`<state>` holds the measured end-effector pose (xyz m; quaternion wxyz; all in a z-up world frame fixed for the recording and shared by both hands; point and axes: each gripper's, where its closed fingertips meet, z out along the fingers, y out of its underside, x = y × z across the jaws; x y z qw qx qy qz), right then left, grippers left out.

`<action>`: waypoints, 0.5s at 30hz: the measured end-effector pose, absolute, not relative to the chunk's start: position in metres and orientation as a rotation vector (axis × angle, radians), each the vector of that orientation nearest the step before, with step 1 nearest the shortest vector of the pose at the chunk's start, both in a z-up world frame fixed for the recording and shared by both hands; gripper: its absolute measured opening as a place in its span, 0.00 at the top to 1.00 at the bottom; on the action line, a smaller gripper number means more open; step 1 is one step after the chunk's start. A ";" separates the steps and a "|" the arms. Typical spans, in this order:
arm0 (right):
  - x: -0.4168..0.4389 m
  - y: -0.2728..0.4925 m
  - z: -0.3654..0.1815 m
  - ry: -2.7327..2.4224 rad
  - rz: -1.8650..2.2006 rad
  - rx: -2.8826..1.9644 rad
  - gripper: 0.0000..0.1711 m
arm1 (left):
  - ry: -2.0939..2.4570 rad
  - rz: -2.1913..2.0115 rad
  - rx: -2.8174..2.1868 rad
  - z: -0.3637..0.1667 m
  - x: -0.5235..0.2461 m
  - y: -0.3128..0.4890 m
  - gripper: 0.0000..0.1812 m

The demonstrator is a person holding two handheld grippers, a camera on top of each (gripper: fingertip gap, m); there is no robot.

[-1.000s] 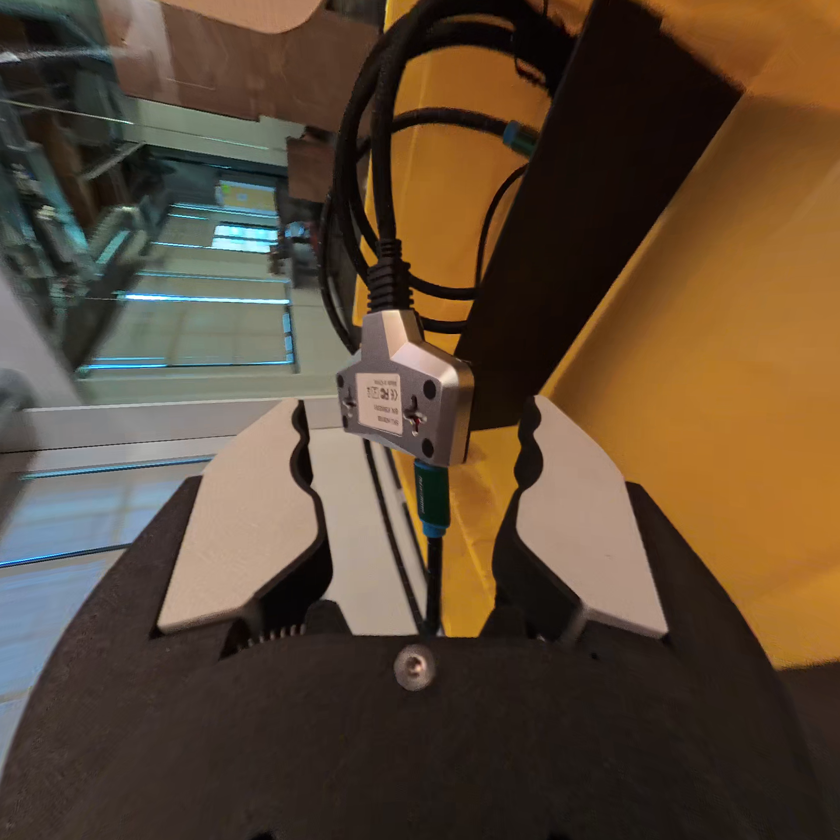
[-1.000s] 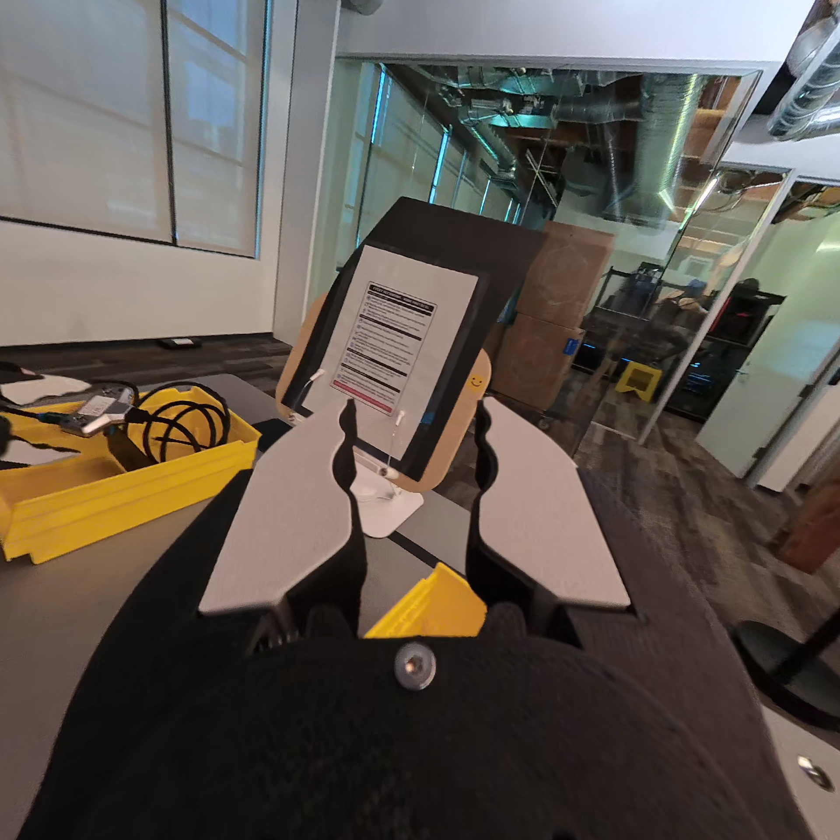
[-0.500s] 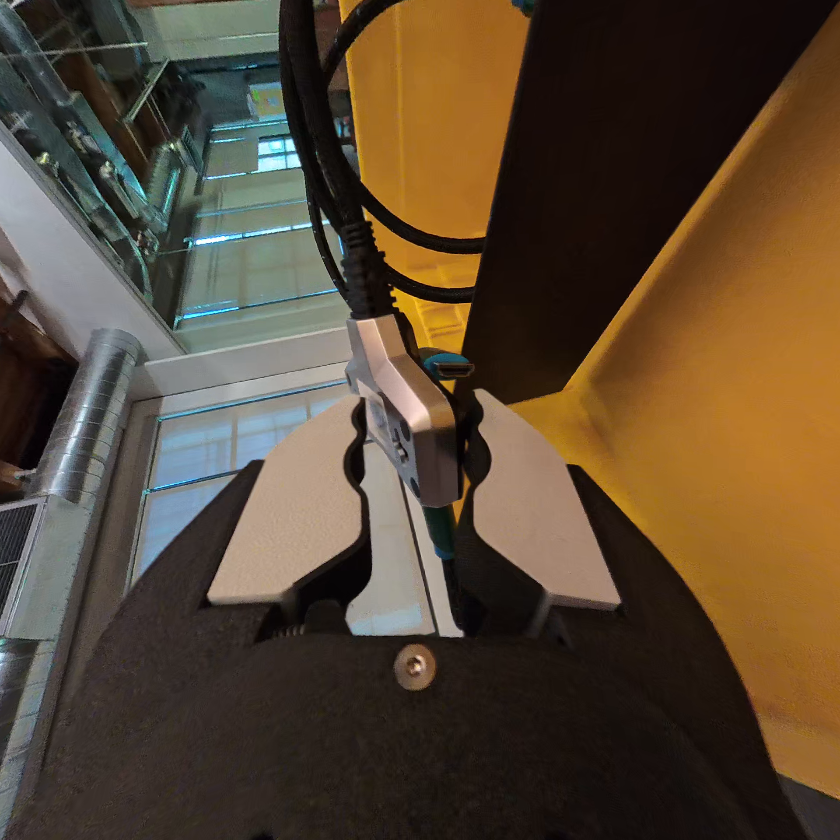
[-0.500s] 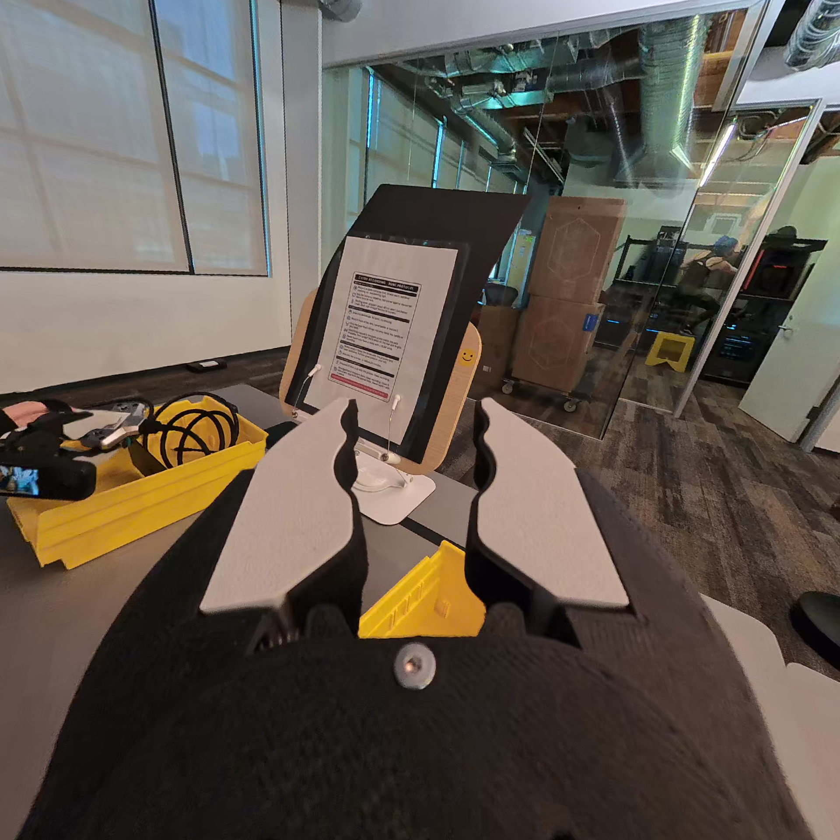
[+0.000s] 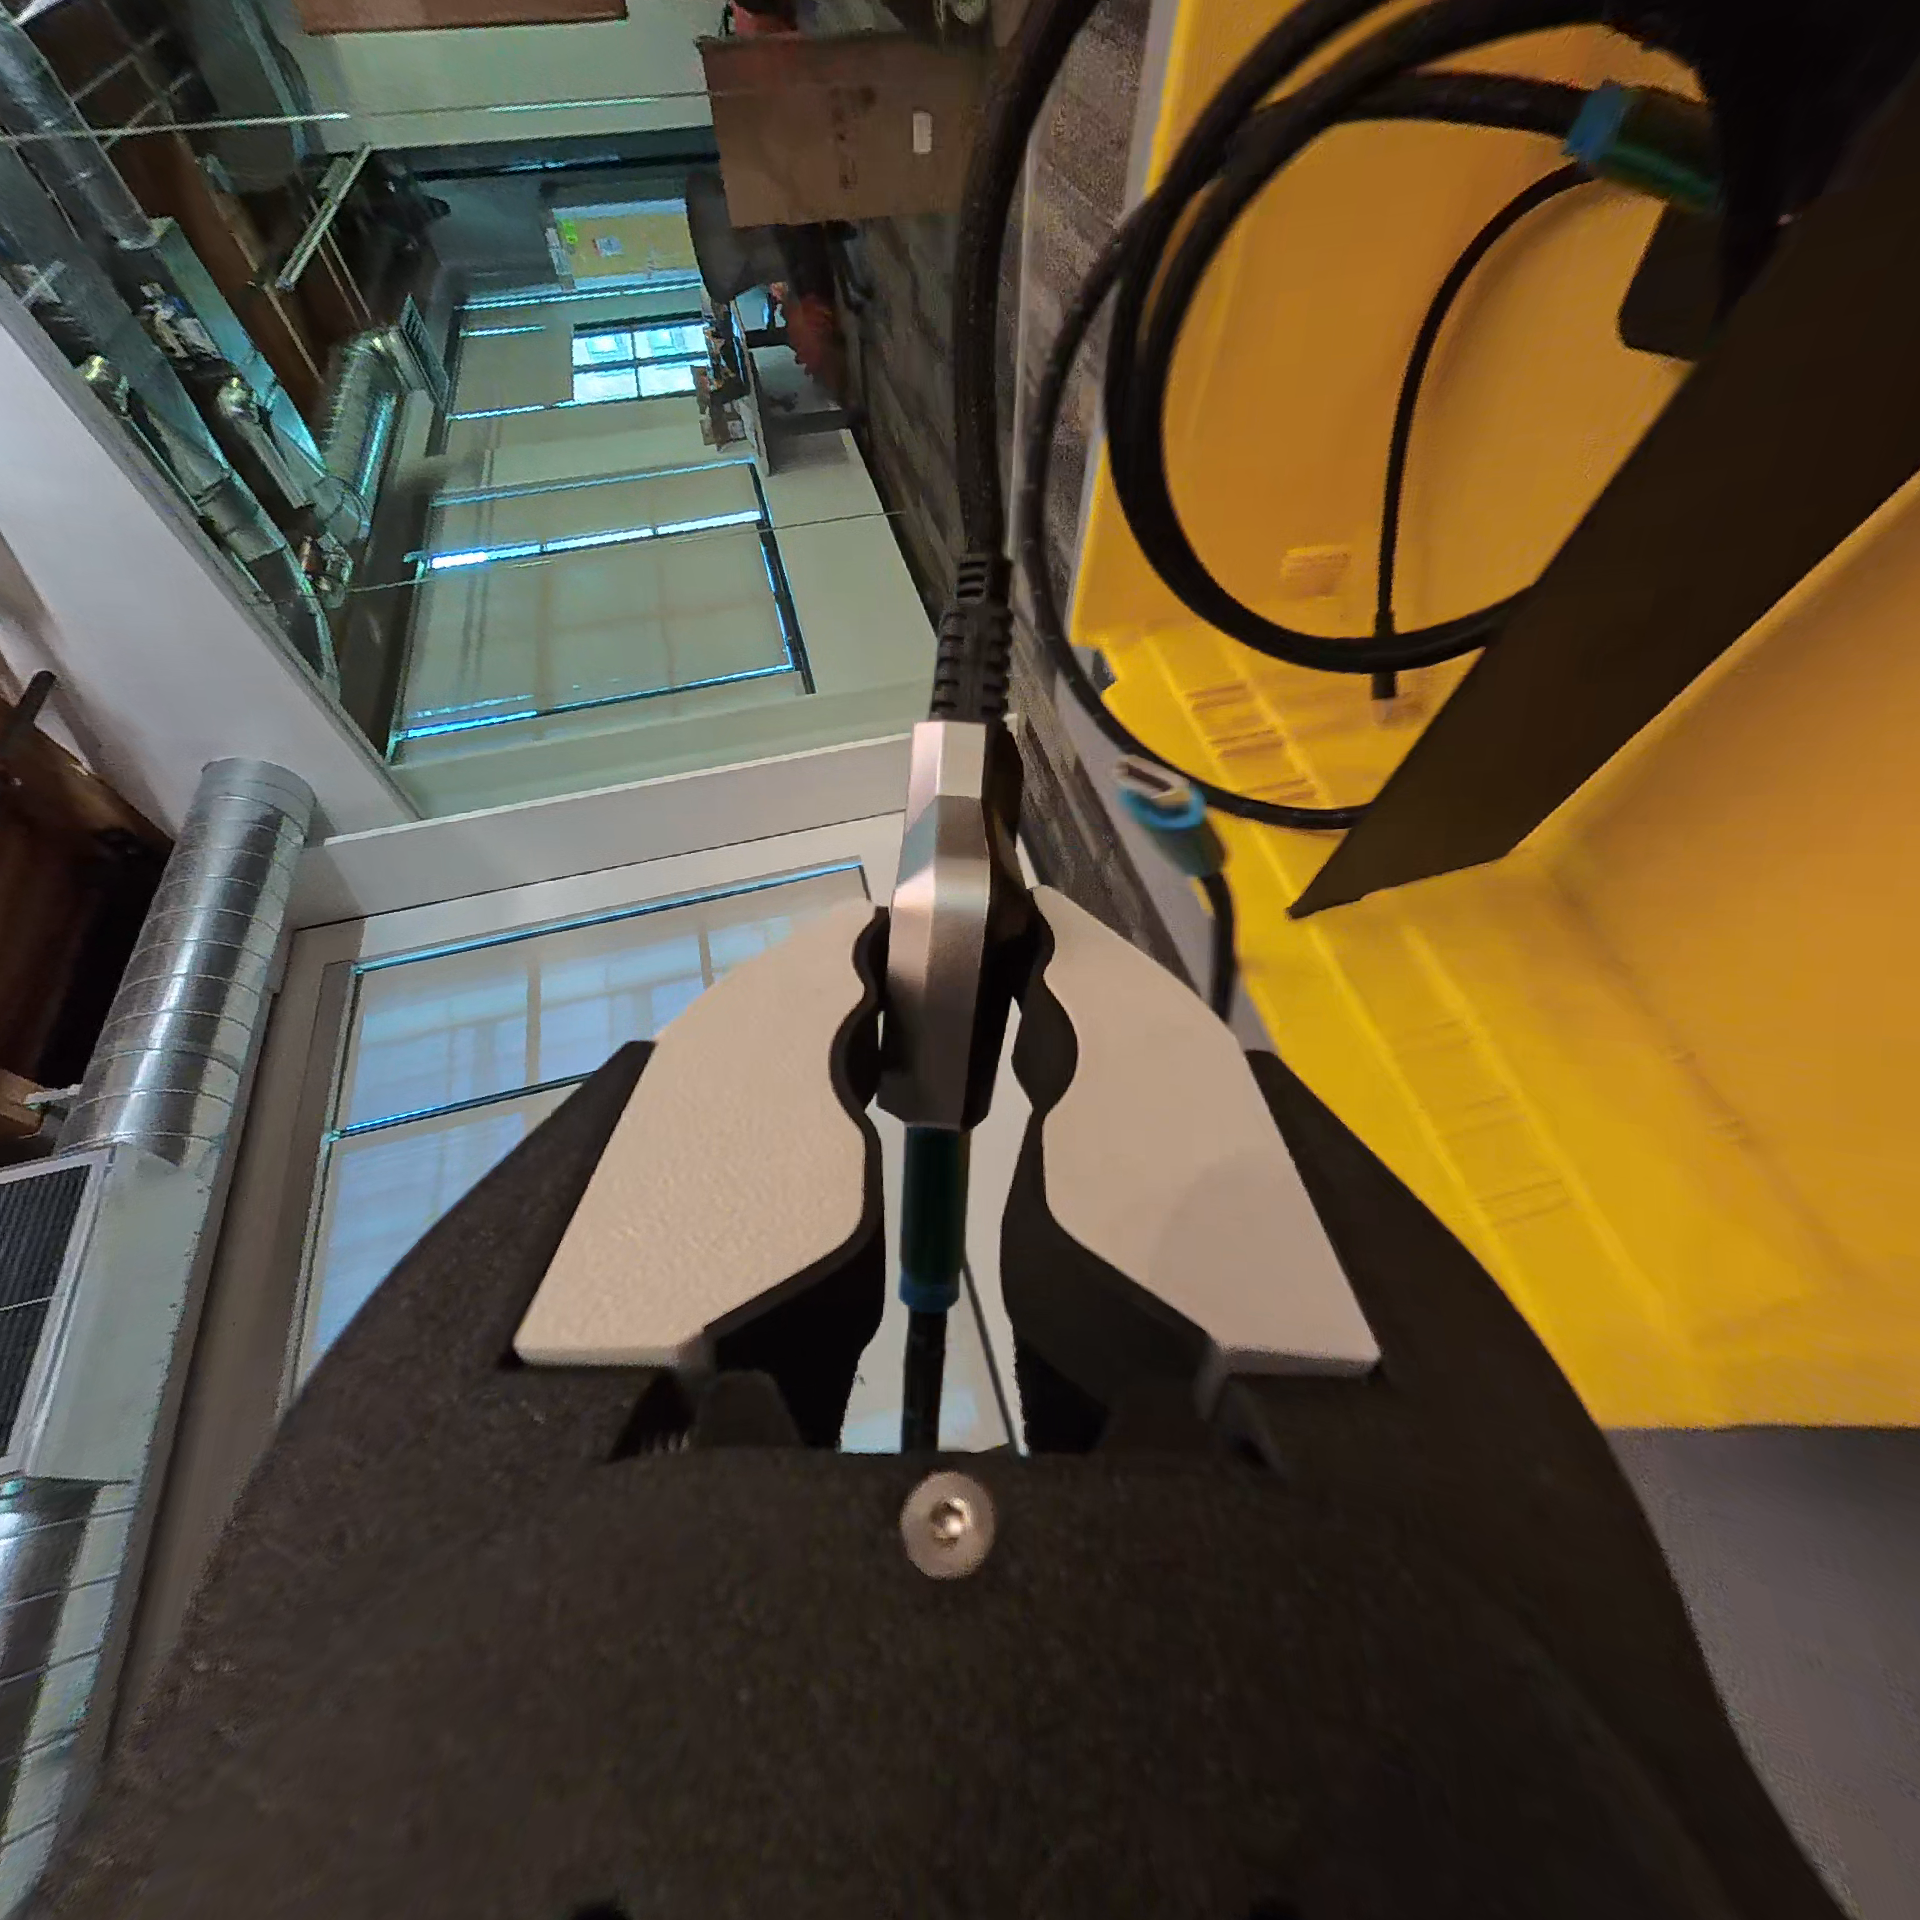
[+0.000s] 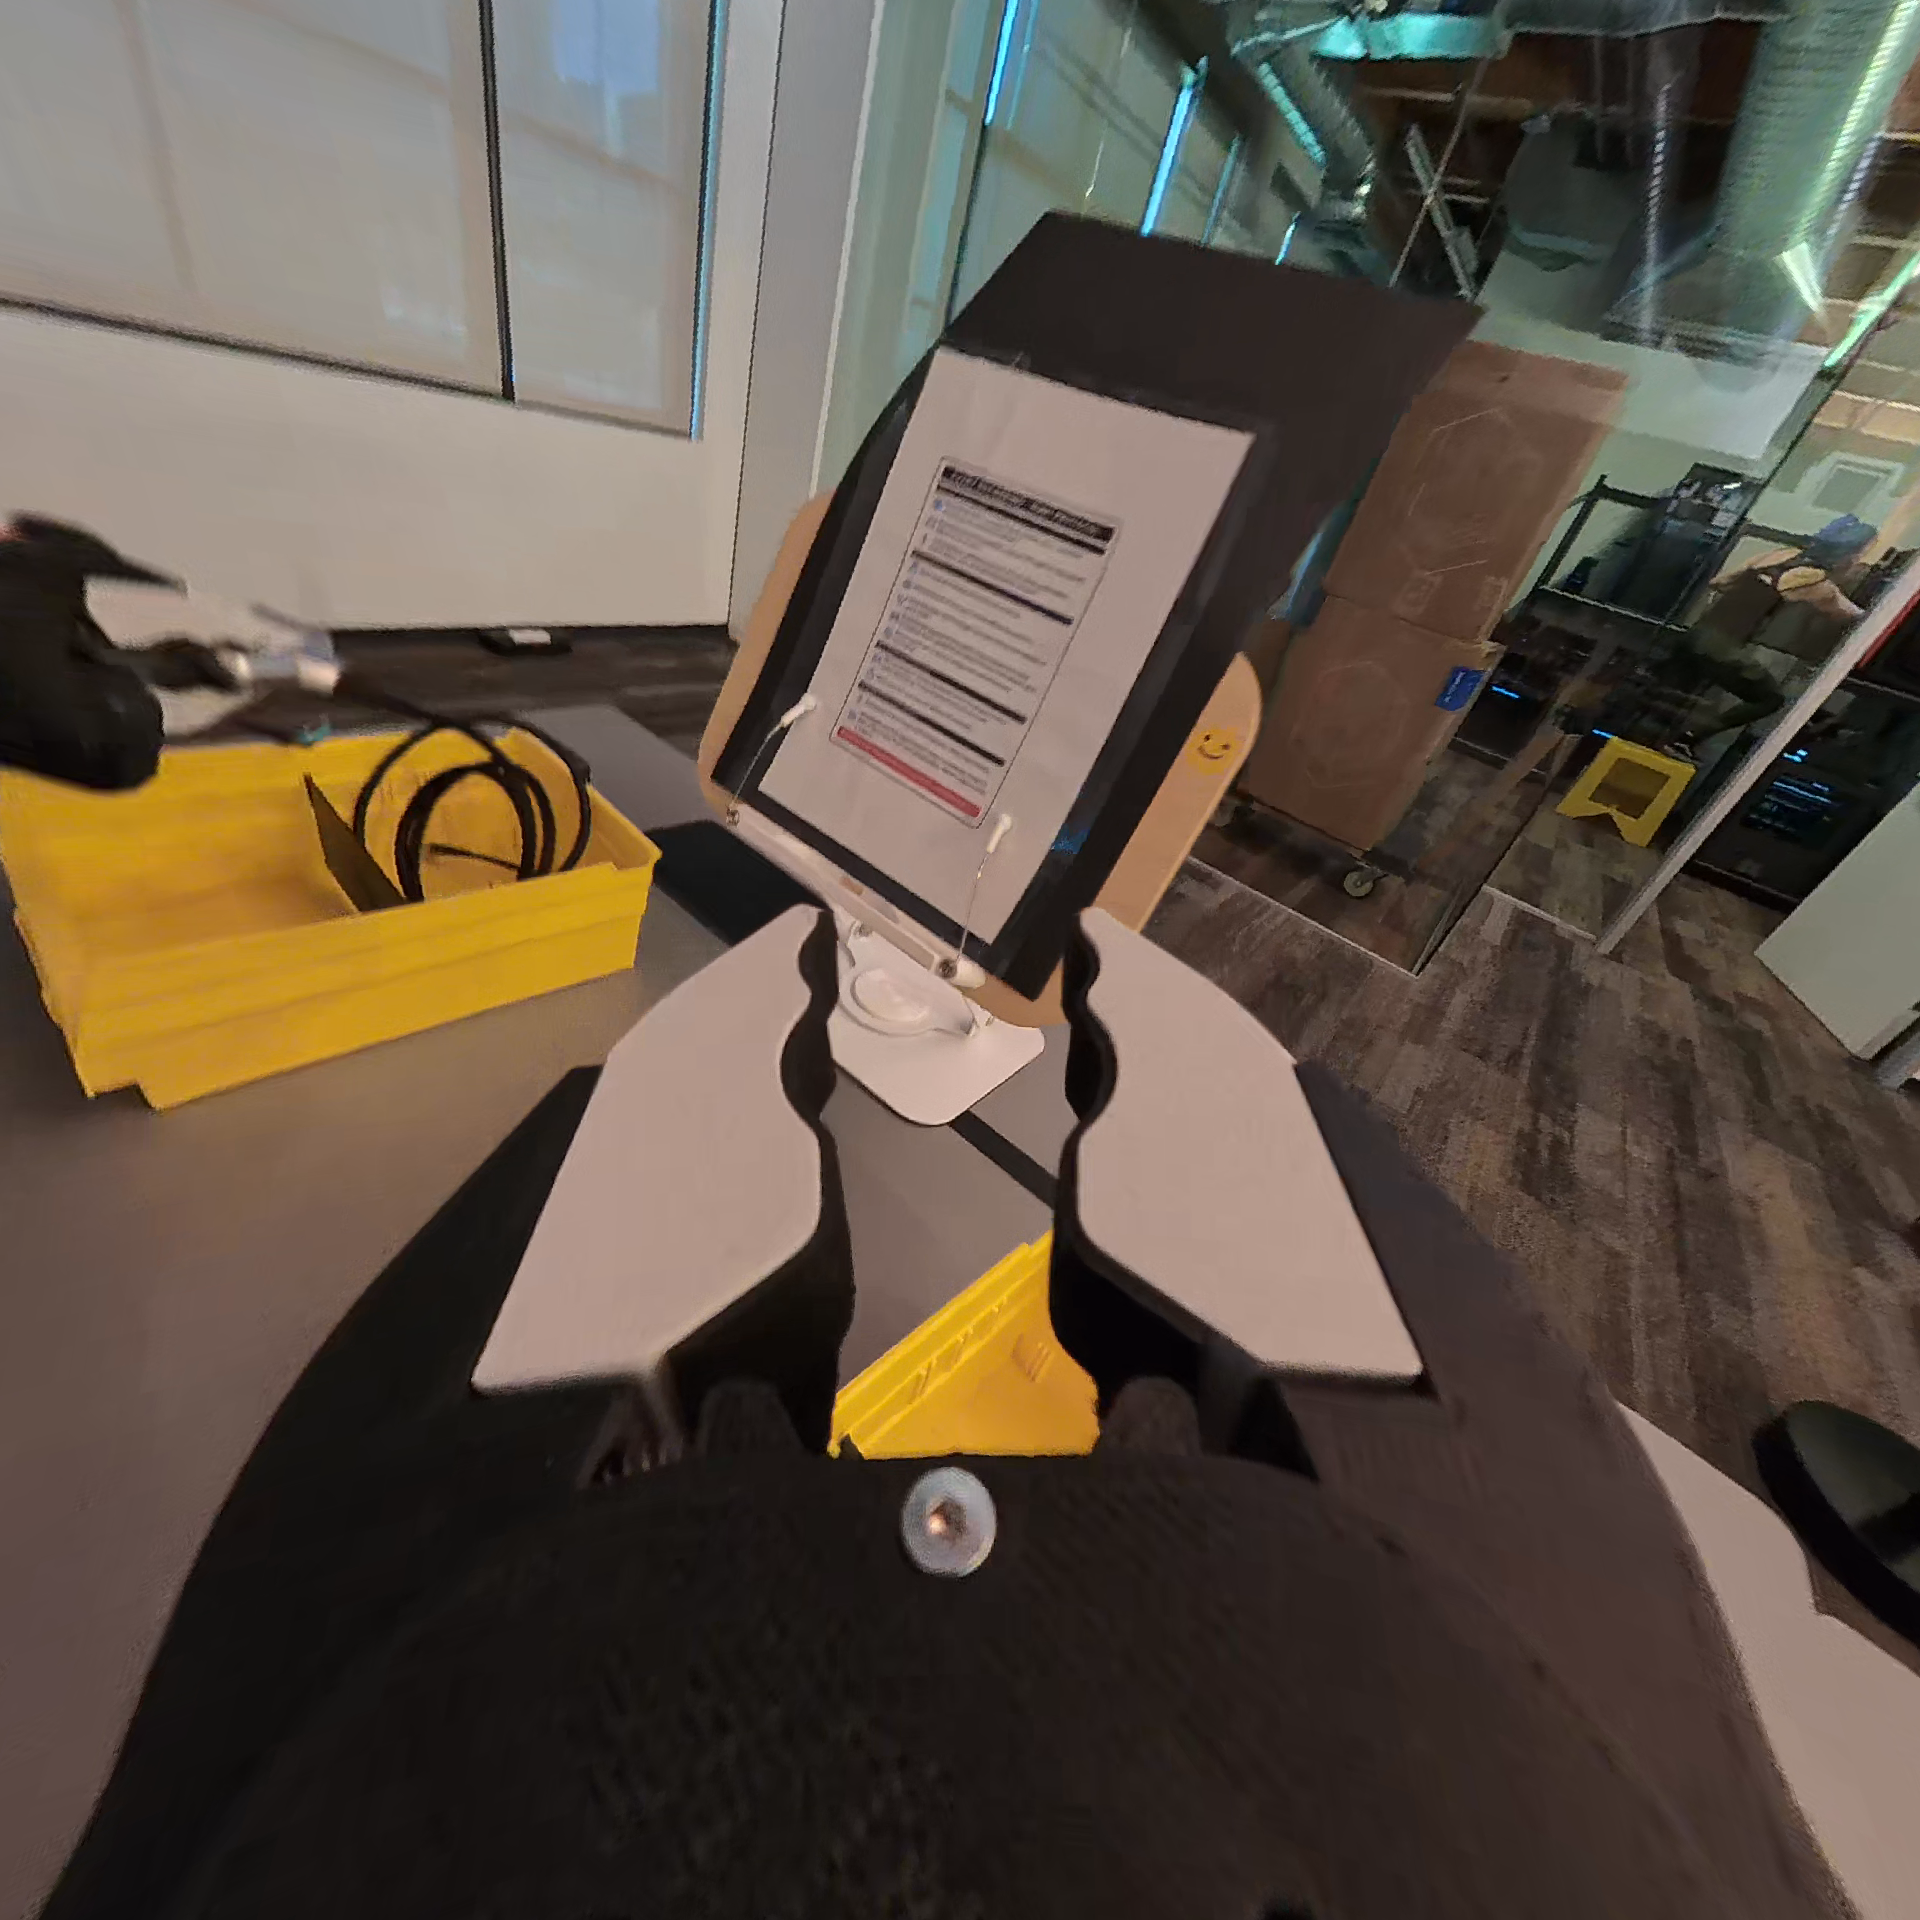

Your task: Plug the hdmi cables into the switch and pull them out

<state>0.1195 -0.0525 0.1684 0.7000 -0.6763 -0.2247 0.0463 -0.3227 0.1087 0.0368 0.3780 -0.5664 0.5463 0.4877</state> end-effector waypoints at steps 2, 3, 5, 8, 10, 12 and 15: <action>0.104 -0.043 0.159 -0.555 0.088 -1.529 0.76 | 1.411 1.269 -1.453 0.055 -0.321 0.109 0.88; 0.096 -0.039 0.155 -0.579 0.089 -1.535 0.76 | 1.419 1.279 -1.454 0.064 -0.320 0.109 0.88; 0.082 -0.032 0.145 -0.626 0.098 -1.558 0.77 | 1.416 1.285 -1.463 0.084 -0.316 0.108 0.88; 0.067 -0.022 0.131 -0.679 0.081 -1.592 0.77 | 1.414 1.271 -1.458 0.115 -0.305 0.105 0.88; 0.061 -0.017 0.124 -0.704 0.074 -1.607 0.77 | 1.425 1.273 -1.449 0.134 -0.299 0.102 0.88; 0.057 -0.014 0.120 -0.714 0.088 -1.616 0.78 | 1.432 1.286 -1.426 0.152 -0.294 0.101 0.88; 0.051 -0.013 0.116 -0.734 0.106 -1.625 0.78 | 1.414 1.285 -1.435 0.175 -0.289 0.100 0.88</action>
